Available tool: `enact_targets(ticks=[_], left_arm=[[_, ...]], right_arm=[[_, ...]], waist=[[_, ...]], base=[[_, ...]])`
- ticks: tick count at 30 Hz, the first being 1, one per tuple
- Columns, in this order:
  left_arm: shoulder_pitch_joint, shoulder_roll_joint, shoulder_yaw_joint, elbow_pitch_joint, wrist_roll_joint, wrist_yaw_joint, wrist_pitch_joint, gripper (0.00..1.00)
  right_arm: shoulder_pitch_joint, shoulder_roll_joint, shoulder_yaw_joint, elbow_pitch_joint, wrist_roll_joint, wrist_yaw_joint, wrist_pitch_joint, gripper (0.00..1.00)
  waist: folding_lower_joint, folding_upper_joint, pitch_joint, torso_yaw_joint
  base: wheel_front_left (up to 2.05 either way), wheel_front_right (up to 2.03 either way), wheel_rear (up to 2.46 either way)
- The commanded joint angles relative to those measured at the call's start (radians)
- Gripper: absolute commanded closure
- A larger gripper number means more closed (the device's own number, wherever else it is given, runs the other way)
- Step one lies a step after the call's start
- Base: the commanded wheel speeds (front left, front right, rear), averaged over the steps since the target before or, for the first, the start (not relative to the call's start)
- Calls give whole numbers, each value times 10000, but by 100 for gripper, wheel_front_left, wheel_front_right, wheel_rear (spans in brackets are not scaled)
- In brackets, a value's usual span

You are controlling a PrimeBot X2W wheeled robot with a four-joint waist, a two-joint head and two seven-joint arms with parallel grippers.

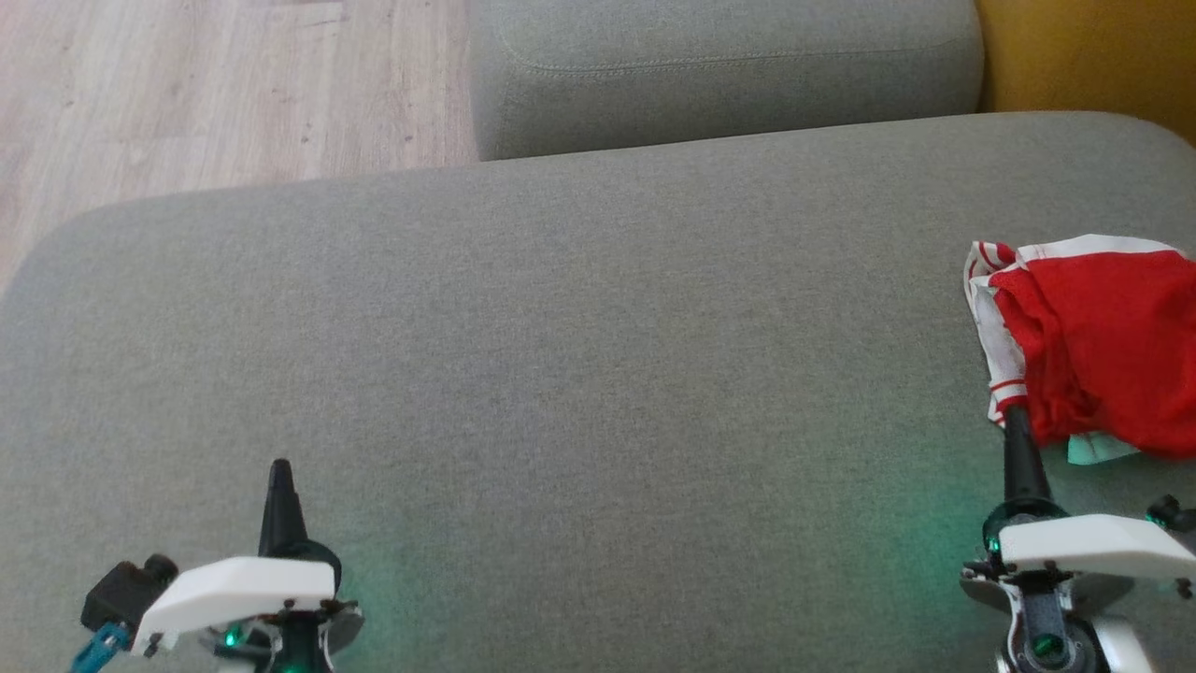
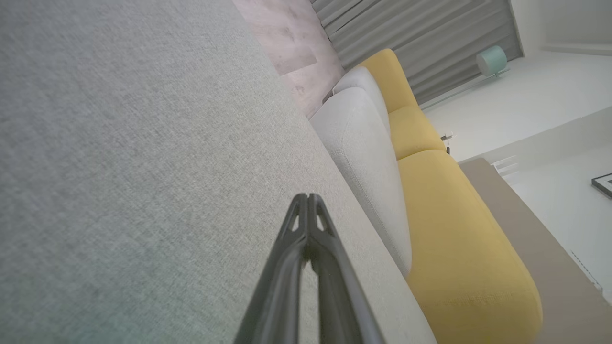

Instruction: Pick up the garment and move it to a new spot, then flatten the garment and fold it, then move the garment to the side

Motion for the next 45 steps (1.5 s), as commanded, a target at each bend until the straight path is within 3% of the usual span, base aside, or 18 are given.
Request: enact_targets(ticks=[1,45], left_arm=[[-477,90,328,-366,-272,-118,107,100],[-547,89,1599,-596,-4577,-809,1394,100]], right_arm=[[-509,-188,52,-387,340,-5,69,100],[-733,-178,-567,-499,5272,-7,1335,100]], waist=[[0,0,-6,3],[-1,0,-177,84]], base=[[0,0,0],[0,0,0]])
